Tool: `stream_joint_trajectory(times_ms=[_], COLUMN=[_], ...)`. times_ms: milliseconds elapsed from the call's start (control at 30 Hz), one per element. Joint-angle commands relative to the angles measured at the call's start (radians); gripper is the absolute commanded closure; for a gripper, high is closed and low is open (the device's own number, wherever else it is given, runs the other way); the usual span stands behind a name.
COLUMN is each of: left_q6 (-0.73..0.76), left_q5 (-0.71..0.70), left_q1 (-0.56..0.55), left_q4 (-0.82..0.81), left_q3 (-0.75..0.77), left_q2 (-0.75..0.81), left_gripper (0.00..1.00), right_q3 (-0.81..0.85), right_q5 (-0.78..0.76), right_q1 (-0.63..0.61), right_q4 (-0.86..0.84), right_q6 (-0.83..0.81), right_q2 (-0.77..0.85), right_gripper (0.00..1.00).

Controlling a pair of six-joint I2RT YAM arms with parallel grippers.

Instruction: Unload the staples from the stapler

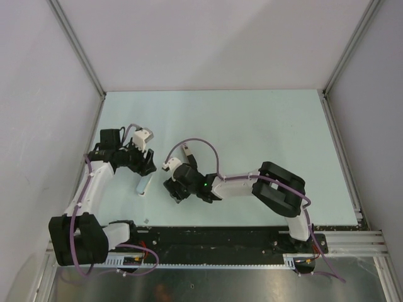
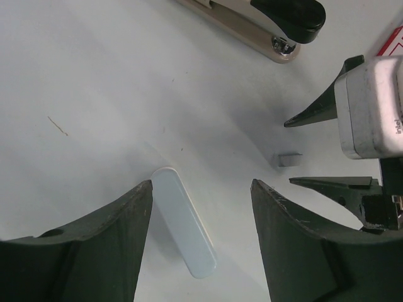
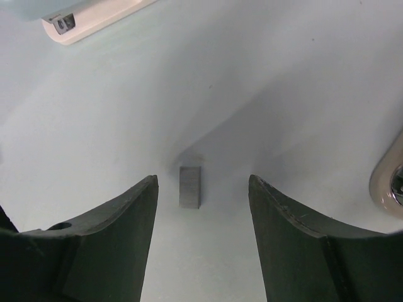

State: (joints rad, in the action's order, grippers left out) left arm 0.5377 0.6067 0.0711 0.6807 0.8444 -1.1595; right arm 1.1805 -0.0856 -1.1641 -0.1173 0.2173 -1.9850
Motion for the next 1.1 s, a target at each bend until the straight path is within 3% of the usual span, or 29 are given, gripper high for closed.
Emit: stream_joint_trajectory(times_ms=[0, 333, 933, 1067], left_q6=[-0.024, -0.034, -0.037, -0.035], left_q5=[0.018, -0.001, -0.021, -0.026], left_q1=[0.018, 0.022, 0.023, 0.022], left_q4=[0.006, 0.009, 0.021, 0.021], left_q3=[-0.005, -0.009, -0.020, -0.019], left_q2=[0.008, 0.041, 0.065, 0.060], left_gripper=[0.31, 0.31, 0.30, 0.31], right_q3=[0.060, 0.123, 0.140, 0.140], right_q5=[-0.012, -0.117, -0.220, -0.307], right_q1=[-0.018, -0.072, -0.082, -0.080], right_q4=[0.001, 0.094, 0.213, 0.239], right_q6=[-0.032, -0.068, -0.038, -0.010], right_q2=[-0.035, -0.070, -0.042, 0.007], right_gripper=[0.38, 0.60, 0.84, 0.89])
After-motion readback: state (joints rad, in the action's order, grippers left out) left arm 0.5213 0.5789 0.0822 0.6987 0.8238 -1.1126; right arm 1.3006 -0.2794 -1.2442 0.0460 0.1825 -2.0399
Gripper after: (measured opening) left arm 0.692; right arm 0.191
